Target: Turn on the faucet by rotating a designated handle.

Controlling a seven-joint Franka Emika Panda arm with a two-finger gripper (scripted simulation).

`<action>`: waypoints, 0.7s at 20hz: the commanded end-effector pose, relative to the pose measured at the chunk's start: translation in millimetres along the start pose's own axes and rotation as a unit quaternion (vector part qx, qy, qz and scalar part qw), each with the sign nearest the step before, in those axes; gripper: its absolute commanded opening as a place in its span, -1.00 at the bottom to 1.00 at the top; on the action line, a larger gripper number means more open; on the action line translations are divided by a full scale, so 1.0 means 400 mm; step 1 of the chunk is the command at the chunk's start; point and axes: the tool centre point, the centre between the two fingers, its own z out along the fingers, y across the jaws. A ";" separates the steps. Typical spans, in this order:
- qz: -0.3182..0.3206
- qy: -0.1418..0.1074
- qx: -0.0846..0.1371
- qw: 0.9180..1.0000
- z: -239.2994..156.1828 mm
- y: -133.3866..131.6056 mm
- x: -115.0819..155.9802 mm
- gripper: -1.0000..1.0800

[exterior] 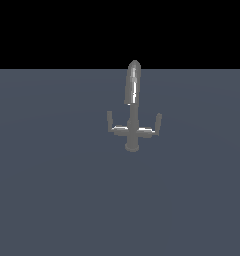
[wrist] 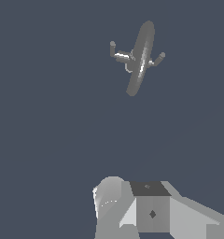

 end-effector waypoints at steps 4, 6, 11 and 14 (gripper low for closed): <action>-0.004 -0.001 -0.003 1.000 0.000 -0.002 0.000 -1.00; -0.008 -0.003 -0.005 1.000 0.001 -0.002 0.002 -1.00; -0.028 -0.011 -0.014 0.999 0.004 0.003 0.012 -1.00; -0.048 -0.019 -0.023 0.998 0.007 0.007 0.021 -1.00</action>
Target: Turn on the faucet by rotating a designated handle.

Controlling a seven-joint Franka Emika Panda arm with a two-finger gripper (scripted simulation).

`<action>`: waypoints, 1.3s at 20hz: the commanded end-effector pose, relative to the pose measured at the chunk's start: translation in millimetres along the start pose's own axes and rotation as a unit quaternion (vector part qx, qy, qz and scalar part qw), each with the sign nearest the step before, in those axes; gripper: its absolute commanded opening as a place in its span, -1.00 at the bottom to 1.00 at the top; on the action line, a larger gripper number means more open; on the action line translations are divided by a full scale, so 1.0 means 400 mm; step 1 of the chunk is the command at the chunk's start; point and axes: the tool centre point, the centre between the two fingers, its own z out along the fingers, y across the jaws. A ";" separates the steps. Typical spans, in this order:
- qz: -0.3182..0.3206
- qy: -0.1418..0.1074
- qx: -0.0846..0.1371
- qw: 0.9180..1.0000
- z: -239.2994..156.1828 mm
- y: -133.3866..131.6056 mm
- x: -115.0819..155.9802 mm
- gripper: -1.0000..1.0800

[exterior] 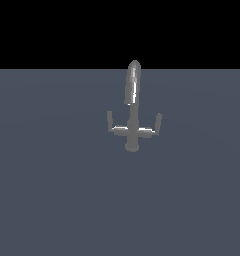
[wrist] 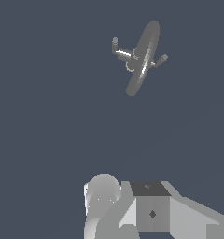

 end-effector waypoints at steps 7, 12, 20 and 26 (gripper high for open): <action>-0.079 -0.034 -0.033 0.996 0.013 0.019 0.038 -1.00; -0.147 -0.067 -0.056 0.985 0.024 0.035 0.072 -1.00; -0.260 -0.125 -0.087 0.953 0.046 0.058 0.132 -1.00; -0.342 -0.171 -0.102 0.918 0.065 0.073 0.180 -1.00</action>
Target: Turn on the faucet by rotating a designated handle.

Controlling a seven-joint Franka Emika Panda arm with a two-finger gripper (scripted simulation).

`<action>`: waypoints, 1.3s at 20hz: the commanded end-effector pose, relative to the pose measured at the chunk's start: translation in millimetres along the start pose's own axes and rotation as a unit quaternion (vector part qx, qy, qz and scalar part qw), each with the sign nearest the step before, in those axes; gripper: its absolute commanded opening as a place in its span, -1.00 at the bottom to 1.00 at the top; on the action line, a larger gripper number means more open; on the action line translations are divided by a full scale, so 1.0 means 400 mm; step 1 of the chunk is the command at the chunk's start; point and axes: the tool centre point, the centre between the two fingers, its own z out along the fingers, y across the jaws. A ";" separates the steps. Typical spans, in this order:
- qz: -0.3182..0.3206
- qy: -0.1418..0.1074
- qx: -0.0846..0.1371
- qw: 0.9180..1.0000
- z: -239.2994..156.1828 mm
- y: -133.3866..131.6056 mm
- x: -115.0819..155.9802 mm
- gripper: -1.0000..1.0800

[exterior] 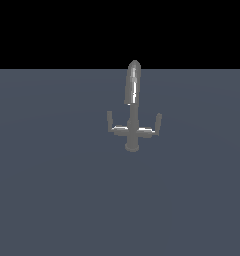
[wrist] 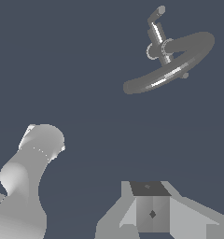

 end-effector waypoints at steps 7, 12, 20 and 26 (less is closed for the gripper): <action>-0.128 -0.064 -0.014 0.990 0.017 0.056 0.053 -1.00; -0.202 -0.102 -0.016 0.974 0.029 0.088 0.088 -1.00; -0.317 -0.159 -0.011 0.935 0.050 0.136 0.150 -1.00; -0.399 -0.199 0.000 0.895 0.070 0.170 0.200 -1.00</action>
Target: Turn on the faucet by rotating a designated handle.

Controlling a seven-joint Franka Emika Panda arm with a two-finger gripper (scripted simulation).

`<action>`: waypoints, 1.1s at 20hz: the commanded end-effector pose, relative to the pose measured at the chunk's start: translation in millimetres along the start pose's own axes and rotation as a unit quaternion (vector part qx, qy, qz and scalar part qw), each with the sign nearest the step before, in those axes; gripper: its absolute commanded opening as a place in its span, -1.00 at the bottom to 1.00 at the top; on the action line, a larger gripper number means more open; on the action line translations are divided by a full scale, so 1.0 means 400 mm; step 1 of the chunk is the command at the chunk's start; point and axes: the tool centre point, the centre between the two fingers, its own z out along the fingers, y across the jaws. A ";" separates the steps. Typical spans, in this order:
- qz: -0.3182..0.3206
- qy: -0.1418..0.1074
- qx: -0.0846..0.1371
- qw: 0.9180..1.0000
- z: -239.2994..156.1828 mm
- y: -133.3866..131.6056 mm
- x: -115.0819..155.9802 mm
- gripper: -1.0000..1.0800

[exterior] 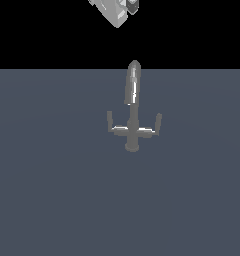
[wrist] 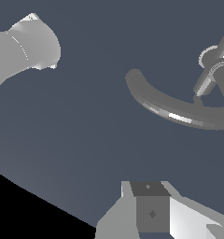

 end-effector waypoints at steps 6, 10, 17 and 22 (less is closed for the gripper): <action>-0.115 -0.047 0.016 0.992 0.009 0.078 0.025 -1.00; -0.175 -0.071 0.027 0.982 0.016 0.119 0.041 -1.00; -0.278 -0.107 0.050 0.953 0.029 0.191 0.075 -1.00; -0.348 -0.130 0.069 0.926 0.041 0.242 0.103 -1.00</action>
